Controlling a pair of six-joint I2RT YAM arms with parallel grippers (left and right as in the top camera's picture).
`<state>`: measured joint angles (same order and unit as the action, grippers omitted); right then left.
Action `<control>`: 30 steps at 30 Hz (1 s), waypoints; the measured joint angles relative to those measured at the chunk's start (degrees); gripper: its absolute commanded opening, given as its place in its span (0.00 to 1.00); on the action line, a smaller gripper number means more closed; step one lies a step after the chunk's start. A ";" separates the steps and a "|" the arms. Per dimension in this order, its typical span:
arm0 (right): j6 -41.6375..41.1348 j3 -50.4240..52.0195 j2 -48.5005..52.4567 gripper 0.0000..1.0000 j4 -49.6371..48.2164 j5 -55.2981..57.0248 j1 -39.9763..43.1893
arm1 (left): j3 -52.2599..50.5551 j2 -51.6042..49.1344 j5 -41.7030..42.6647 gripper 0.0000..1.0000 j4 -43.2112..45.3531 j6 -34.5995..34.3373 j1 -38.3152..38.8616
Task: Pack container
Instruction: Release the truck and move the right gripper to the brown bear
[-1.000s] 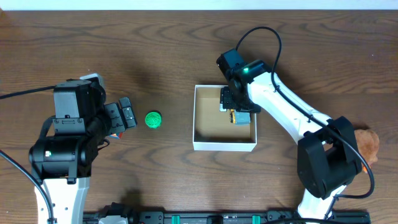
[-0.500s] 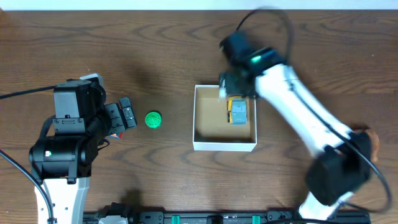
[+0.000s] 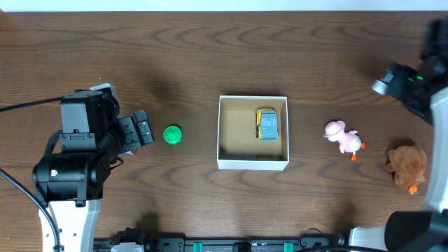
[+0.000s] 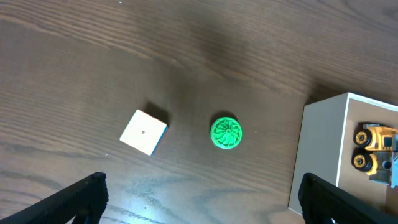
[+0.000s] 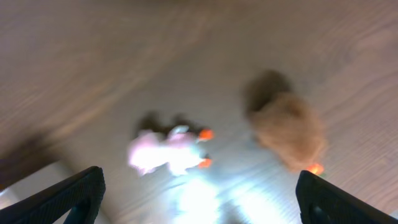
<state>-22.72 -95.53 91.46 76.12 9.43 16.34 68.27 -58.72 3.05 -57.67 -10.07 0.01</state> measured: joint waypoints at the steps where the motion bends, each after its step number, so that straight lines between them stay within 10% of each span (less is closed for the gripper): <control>1: 1.70 1.86 0.15 0.99 -1.49 -0.55 2.64 | 0.00 0.00 0.00 0.98 0.00 0.00 0.00; 12: 17.68 23.69 0.87 0.99 -16.28 -5.84 22.18 | 0.02 -0.02 0.00 0.98 -0.04 0.00 0.00; 30: 27.39 37.20 0.87 0.91 -32.61 -8.50 23.15 | 0.02 -0.02 0.00 0.98 0.00 0.00 0.00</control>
<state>4.67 -58.33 92.33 43.51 0.93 39.48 68.29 -58.74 3.05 -57.67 -10.07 0.01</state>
